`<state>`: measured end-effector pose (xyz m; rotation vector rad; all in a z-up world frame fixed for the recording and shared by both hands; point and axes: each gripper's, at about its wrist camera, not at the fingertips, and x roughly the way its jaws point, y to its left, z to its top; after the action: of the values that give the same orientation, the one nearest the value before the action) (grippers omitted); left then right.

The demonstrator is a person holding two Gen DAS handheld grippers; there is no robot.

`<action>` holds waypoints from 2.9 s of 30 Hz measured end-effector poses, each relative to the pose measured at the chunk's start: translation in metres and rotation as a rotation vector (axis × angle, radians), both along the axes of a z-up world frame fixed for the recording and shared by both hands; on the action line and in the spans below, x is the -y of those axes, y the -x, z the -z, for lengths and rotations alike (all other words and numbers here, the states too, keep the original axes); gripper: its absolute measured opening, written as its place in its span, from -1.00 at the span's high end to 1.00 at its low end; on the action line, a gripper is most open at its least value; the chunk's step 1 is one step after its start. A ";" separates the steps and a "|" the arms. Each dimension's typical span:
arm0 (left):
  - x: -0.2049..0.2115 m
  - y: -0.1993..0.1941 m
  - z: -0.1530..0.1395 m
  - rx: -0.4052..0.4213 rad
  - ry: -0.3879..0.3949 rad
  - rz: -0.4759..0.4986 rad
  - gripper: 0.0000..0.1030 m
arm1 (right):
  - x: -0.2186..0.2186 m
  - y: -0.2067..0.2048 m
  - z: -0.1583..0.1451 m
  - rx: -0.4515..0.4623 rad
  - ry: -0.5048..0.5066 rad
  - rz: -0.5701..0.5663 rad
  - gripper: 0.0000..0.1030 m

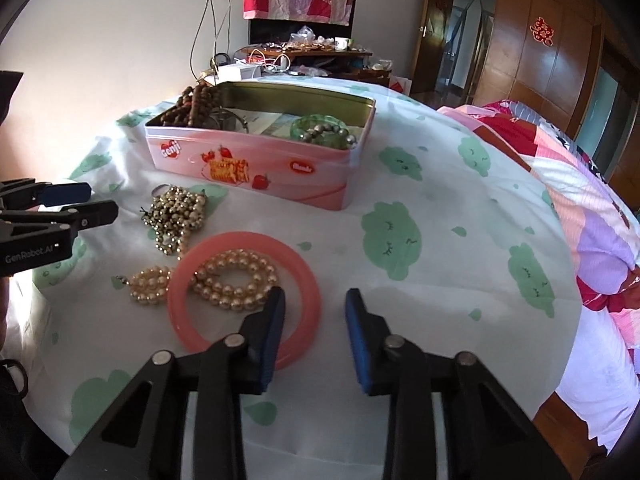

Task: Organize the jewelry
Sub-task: 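Withdraw both grippers from the tin toward the gold chain and pink bangle, then grasp the gold bead chain with the left gripper while the right grasps the pink bangle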

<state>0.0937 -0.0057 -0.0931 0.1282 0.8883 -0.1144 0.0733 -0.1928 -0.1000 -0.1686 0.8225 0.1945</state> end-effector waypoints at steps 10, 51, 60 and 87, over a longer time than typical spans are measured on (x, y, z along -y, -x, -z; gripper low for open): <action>0.024 0.000 -0.009 0.032 0.010 0.070 -0.02 | 0.000 -0.001 0.000 0.009 -0.009 0.008 0.69; 0.029 0.006 -0.007 0.027 0.088 0.185 0.82 | -0.003 0.005 0.000 0.052 -0.012 -0.013 0.72; 0.001 0.019 -0.047 0.136 0.123 0.141 0.82 | -0.002 0.008 -0.013 0.105 -0.046 -0.011 0.76; -0.006 0.012 -0.085 0.230 0.100 0.120 0.82 | 0.008 0.001 -0.052 0.233 -0.045 -0.001 0.76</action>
<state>0.0821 0.0006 -0.0076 0.0991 0.6440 -0.2508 0.0723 -0.2003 -0.0477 -0.1463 0.5864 0.1901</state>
